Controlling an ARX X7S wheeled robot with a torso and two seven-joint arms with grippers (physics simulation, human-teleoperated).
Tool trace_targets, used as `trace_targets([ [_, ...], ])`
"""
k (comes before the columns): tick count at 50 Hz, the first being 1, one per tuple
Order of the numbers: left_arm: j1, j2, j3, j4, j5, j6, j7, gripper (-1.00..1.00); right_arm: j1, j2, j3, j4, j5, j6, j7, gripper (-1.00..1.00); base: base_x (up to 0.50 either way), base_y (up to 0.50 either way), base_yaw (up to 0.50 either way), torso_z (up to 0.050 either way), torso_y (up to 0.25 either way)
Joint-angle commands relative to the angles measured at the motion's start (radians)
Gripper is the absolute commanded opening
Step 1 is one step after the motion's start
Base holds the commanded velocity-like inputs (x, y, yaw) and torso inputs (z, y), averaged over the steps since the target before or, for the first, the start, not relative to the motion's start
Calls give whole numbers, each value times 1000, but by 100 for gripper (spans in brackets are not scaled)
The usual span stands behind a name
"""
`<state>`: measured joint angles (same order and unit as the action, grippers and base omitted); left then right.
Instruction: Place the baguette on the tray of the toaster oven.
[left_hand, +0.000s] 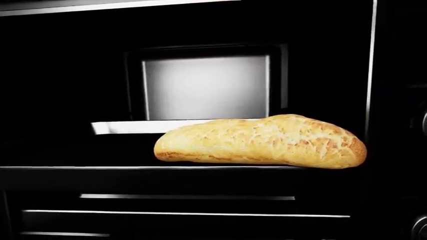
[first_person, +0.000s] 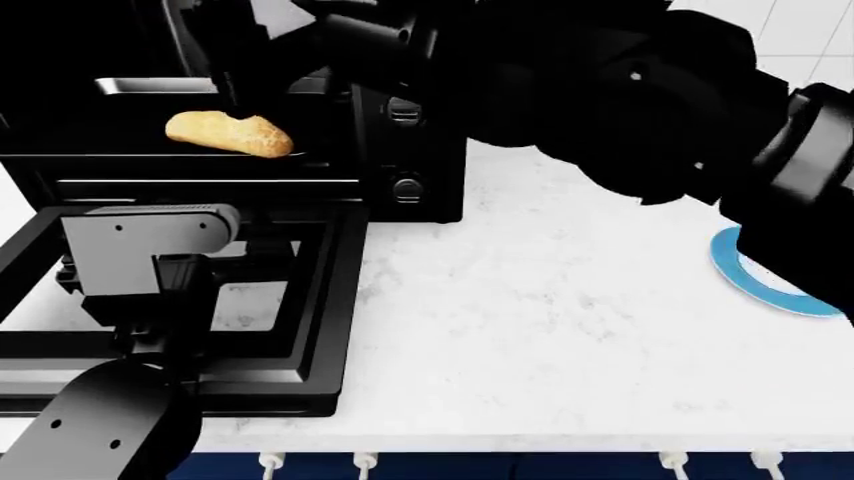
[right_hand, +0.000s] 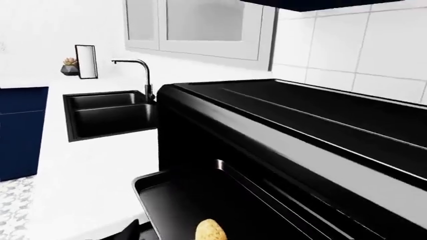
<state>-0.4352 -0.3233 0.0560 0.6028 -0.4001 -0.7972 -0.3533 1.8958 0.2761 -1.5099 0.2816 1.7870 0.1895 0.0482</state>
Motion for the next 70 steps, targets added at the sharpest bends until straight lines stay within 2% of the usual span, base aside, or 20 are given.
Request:
trace_targets([
  [1,79,15,0,-66,-60,-39,34,100,26,141,60,-324,-37,-51,162,100,0,0,0,0,0],
  [16,94,6,-37,9,-113,-85,20,100,-4,344,73,-662,-127,-100,429,100,0,0,0,-4,0],
  [32,107,-2,-152,203,-266,-202,-14,100,13,511,52,-859,-273,-54,685,100,0,0,0,-1,0],
  [45,74,-1,-343,343,-521,-334,-72,100,62,617,61,-988,-363,3,853,100,0,0,0,0,0],
  [52,13,-13,-450,385,-697,-380,-147,100,80,645,47,-1049,-402,64,945,100,0,0,0,0,0],
  [62,-114,-76,-558,375,-1042,-382,-366,100,141,668,71,-1105,-383,112,1009,100,0,0,0,0,0],
  [70,-198,-123,-564,355,-1170,-341,-478,100,209,670,100,-1116,-347,150,1029,100,0,0,0,0,0],
])
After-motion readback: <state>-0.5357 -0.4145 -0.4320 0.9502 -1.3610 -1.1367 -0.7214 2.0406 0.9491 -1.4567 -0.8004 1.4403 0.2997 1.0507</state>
